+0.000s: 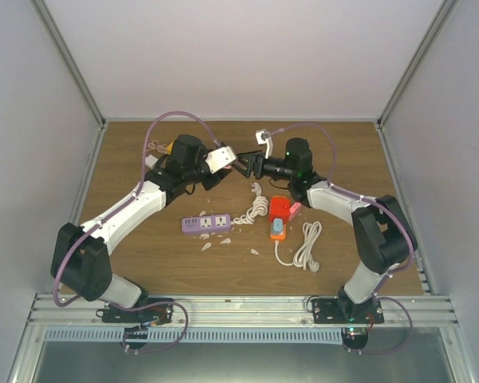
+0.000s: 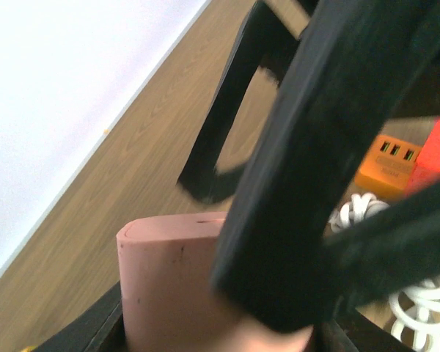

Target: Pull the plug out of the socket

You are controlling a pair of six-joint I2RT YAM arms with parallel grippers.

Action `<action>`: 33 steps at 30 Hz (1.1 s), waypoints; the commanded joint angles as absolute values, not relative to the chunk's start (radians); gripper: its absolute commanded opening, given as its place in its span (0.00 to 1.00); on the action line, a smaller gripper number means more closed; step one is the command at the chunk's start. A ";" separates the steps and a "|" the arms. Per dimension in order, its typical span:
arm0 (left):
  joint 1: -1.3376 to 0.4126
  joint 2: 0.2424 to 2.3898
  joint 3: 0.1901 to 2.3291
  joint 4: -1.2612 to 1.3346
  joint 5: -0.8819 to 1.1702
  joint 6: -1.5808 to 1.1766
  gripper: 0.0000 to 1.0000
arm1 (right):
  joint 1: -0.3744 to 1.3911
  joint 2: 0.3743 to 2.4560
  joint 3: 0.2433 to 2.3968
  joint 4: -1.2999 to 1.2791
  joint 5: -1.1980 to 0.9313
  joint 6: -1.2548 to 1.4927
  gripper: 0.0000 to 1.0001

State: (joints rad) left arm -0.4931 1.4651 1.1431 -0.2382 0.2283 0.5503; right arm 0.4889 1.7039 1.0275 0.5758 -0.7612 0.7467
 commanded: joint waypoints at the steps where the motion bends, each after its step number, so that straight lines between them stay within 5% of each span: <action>1: -0.419 1.444 1.114 -0.254 0.287 0.546 0.30 | 0.459 1.692 1.050 0.517 -0.764 0.607 0.76; 12: -0.136 1.499 1.060 -0.329 0.389 0.535 0.31 | 0.451 1.676 1.103 0.255 -0.823 0.207 0.88; 33: 0.196 1.761 1.017 -0.310 0.322 0.595 0.35 | 0.451 1.798 1.206 -0.046 -0.836 -0.093 0.89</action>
